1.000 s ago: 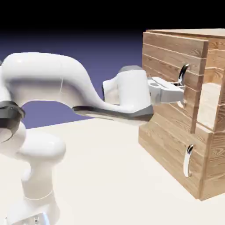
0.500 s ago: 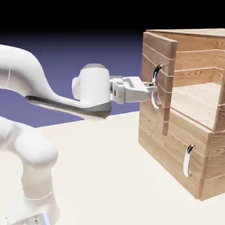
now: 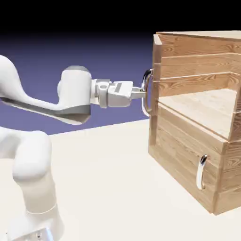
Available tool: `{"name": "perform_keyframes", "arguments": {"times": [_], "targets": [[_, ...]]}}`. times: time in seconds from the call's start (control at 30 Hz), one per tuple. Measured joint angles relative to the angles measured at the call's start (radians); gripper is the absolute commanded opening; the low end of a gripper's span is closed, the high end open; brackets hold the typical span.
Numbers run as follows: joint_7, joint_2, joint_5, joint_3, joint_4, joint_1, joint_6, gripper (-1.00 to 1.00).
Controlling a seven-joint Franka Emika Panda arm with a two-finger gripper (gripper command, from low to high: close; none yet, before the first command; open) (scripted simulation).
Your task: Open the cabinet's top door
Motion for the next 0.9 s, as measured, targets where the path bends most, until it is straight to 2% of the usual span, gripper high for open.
{"name": "perform_keyframes", "arguments": {"times": [0.2,0.3,0.6,0.9], "targets": [[-0.068,-0.133,0.196,0.143,-0.035,-0.201,0.16,-1.0],[-0.182,-0.178,0.328,0.156,-0.071,-0.182,0.138,-1.0],[-0.497,-0.304,0.712,0.22,-0.163,0.076,-0.171,-1.0],[-0.608,-0.364,1.031,0.452,-0.13,0.293,-0.562,-1.0]]}}
